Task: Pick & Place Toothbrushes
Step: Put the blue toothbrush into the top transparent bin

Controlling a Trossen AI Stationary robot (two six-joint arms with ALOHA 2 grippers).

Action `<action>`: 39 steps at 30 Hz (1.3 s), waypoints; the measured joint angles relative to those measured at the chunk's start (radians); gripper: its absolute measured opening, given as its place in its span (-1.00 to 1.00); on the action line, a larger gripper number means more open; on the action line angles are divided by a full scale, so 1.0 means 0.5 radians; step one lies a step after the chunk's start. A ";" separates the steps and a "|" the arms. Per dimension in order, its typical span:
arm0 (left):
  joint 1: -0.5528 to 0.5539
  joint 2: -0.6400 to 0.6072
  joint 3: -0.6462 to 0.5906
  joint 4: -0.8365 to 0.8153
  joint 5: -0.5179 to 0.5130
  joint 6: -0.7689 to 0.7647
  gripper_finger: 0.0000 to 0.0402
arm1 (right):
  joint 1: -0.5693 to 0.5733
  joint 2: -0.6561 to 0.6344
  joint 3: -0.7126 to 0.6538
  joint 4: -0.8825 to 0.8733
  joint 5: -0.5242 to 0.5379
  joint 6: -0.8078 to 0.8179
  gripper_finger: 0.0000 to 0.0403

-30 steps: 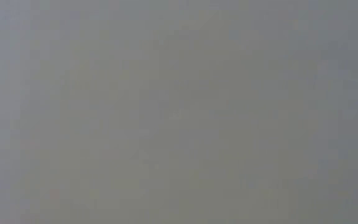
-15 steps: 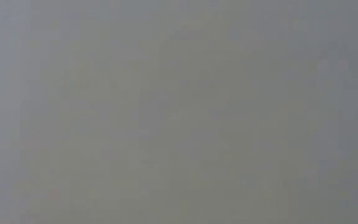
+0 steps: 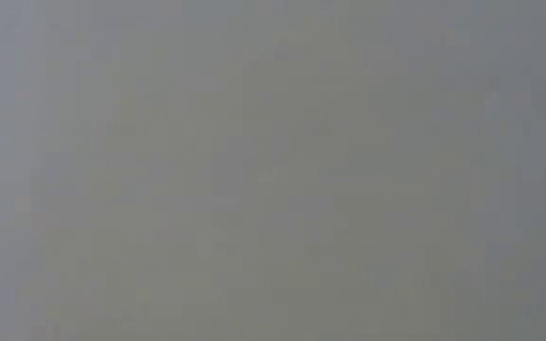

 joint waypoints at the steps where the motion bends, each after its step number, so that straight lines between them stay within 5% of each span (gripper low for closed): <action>1: 0.000 0.000 -0.001 0.022 -0.008 0.050 -0.49 | 0.000 0.000 0.000 -0.003 0.000 0.000 0.07; 17: 0.000 0.077 -0.003 0.129 -0.111 0.504 -0.49 | 0.000 0.000 0.000 -0.024 0.000 0.000 0.07; 25: 0.000 0.076 -0.069 0.110 0.002 0.225 -0.49 | 0.000 0.000 0.000 -0.024 0.000 0.000 0.07; 33: -0.111 0.076 -0.176 0.067 0.697 -0.175 -0.49 | 0.000 -0.001 0.000 -0.022 0.000 0.000 0.07; 39: -0.400 0.076 -0.203 0.051 0.540 -0.317 -0.49 | 0.000 -0.001 -0.001 -0.020 0.000 0.000 0.07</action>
